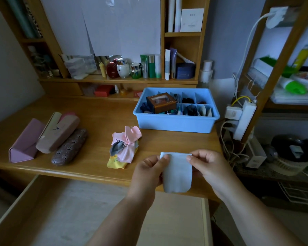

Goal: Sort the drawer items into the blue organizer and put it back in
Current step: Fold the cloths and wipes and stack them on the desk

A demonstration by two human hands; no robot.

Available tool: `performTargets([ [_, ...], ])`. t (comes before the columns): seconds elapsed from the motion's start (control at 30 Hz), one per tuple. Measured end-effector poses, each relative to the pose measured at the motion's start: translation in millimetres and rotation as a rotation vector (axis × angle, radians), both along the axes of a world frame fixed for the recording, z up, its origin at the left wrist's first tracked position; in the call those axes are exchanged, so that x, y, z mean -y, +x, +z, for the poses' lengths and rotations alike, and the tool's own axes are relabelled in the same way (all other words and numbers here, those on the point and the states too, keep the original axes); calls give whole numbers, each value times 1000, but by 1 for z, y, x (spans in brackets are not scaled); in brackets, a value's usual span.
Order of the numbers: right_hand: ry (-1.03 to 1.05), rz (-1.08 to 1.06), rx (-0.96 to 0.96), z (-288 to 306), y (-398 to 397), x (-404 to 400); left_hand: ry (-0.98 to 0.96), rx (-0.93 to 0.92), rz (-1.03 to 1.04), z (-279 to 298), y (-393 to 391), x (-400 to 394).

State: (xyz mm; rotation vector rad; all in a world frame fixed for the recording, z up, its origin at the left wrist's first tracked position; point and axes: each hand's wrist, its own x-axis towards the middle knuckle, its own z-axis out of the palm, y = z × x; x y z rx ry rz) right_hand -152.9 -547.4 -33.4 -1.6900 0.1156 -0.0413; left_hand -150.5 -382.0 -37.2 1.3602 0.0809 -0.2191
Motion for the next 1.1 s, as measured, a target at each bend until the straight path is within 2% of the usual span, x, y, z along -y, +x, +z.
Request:
performTargets([
  [0.07, -53, -26, -34, -5, 9, 0, 94, 24, 86, -3, 6, 2],
  [0.17, -146, -30, -87, -14, 27, 0, 382, 76, 137, -12, 22, 2],
  [0.27, -469, -4, -111, -26, 46, -3, 724, 151, 138, -23, 36, 1],
  [0.33, -672, 17, -118, -34, 54, -6, 938, 310, 217, -28, 40, -2],
  [0.37, -731, 19, -116, -36, 56, -7, 962, 429, 233, -30, 41, -3],
  [0.43, -837, 3, -84, -39, 60, -7, 972, 644, 68, -35, 39, -1],
  [0.53, -891, 17, -30, -39, 64, -3, 1141, 779, -304, -50, 32, 5],
  [0.63, -822, 60, -33, -37, 67, 0, 1404, 850, -405, -64, 30, -7],
  [0.73, -729, 92, -65, -33, 69, -1, 1534, 911, -427, -71, 28, -24],
  [0.8, -614, 108, -69, -30, 68, -5, 1447, 934, -436, -68, 27, -29],
  [0.87, -536, 134, -7, -25, 64, -11, 1112, 840, -320, -58, 25, -29],
  [0.97, -485, 225, 161, -10, 53, -16, 675, 527, -25, -36, 27, -26],
  [1.03, -438, 298, 211, 1, 46, -16, 504, 301, -34, -20, 32, -24],
  [1.1, -388, 335, 247, 11, 42, -15, 387, 175, -70, -8, 39, -26],
])
